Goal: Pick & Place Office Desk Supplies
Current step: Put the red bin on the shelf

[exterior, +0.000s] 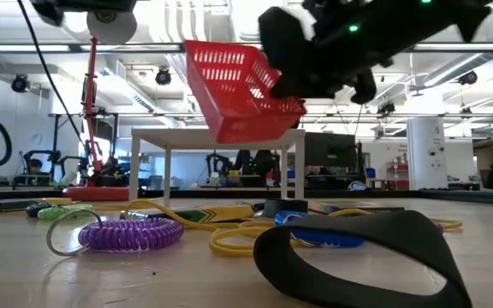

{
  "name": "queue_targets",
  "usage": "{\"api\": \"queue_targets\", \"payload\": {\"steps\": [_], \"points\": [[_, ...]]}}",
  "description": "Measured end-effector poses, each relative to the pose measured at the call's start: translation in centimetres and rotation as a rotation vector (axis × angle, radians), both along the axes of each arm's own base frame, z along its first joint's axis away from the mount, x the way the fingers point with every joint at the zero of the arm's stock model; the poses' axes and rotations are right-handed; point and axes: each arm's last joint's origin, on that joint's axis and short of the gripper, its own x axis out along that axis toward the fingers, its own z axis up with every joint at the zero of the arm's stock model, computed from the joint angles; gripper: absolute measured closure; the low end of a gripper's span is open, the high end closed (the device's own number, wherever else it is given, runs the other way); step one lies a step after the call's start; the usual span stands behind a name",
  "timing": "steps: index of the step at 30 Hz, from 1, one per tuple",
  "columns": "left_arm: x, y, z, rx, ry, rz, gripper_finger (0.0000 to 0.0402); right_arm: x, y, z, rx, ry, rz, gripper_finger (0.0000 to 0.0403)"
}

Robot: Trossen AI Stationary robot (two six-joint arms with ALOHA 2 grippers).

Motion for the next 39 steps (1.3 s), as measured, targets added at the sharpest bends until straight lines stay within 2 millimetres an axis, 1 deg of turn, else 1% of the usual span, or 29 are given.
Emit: {"api": "queue_targets", "payload": {"steps": [3, 8, 12, 14, 16, 20, 26, 30, 32, 36, 39], "points": [[1.4, 0.5, -0.8, -0.049, 0.025, -0.022, 0.0302, 1.3, 0.5, 0.1, -0.066, 0.011, -0.066, 0.039], [3.4, 2.2, -1.7, -0.268, 0.024, -0.04, 0.0199, 3.4, 1.3, 0.5, -0.155, 0.071, -0.097, 0.039], [4.3, 3.2, -2.1, -0.354, 0.014, -0.023, 0.012, 4.9, 1.8, 0.4, -0.25, 0.137, -0.174, 0.039], [4.6, 3.6, -2.1, -0.372, -0.008, 0.017, 0.0093, 5.5, 2.1, 0.3, -0.282, 0.169, -0.188, 0.039], [4.6, 3.8, -2.1, -0.356, -0.031, 0.062, 0.0076, 5.9, 2.3, 0.3, -0.295, 0.182, -0.191, 0.039], [4.5, 3.9, -2.1, -0.349, -0.049, 0.088, 0.0073, 6.1, 2.5, 0.1, -0.314, 0.199, -0.207, 0.039], [3.9, 2.7, -2.3, -0.38, 0.001, 0.009, 0.0106, 4.8, 2.5, 0.2, -0.299, 0.163, -0.223, 0.039], [3.6, 2.6, -2.6, -0.37, 0.021, 0.019, 0.0125, 4.5, 2.6, 0.0, -0.286, 0.146, -0.22, 0.039], [3.6, 3.0, -2.6, -0.36, 0.0, 0.063, 0.0131, 4.4, 2.6, -0.1, -0.286, 0.147, -0.217, 0.039], [3.7, 4.3, -3.1, -0.333, -0.006, 0.182, 0.0136, 4.3, 2.8, -0.1, -0.287, 0.146, -0.21, 0.039], [4.0, 5.2, -3.1, -0.331, -0.017, 0.228, 0.0136, 4.2, 3.0, -0.2, -0.287, 0.145, -0.205, 0.039]]}}
